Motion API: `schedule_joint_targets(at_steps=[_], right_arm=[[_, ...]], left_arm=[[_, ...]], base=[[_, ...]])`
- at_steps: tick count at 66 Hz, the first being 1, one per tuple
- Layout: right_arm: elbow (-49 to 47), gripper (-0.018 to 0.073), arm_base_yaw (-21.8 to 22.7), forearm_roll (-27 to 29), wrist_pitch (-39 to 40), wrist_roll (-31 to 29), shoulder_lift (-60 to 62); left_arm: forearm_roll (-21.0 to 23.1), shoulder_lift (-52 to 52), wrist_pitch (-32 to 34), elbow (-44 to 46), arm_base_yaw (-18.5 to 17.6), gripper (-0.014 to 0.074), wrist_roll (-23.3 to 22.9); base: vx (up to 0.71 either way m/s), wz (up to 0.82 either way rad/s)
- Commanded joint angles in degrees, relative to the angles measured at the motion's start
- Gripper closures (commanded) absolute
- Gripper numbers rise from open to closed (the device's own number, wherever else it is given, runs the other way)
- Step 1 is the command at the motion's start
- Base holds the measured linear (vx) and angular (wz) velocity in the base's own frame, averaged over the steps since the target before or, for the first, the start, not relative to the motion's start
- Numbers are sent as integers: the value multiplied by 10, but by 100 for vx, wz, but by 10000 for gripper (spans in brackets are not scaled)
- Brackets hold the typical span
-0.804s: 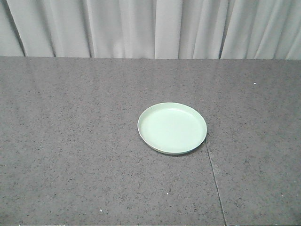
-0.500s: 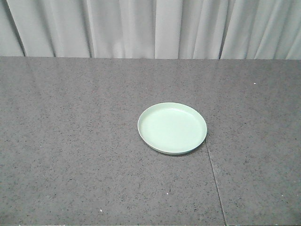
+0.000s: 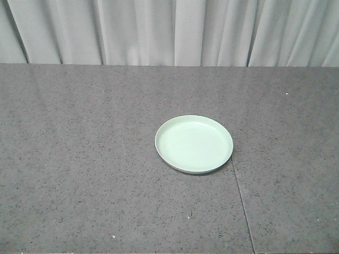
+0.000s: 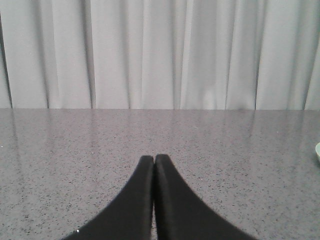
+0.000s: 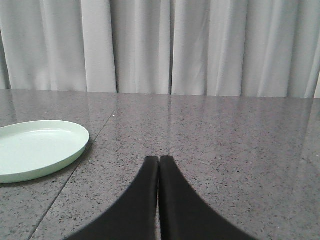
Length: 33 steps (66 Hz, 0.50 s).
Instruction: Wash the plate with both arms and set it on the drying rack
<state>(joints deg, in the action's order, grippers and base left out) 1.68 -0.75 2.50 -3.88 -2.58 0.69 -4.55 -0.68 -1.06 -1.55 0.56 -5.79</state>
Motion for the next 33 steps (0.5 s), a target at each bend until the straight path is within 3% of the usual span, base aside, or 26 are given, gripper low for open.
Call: schedule_joint_targets(at_steps=[1, 18, 33], right_arm=[[1, 564, 3, -1, 44, -5, 2], [-48, 564, 3, 12, 91, -1, -1], [-206, 564, 3, 10, -35, -15, -86]], left_arm=[[0, -8, 42, 18, -3, 603, -1], [0, -8, 42, 18, -3, 603, -1], [0, -8, 42, 18, -3, 603, -1]], base=[[0, 0], [0, 0], [0, 0]])
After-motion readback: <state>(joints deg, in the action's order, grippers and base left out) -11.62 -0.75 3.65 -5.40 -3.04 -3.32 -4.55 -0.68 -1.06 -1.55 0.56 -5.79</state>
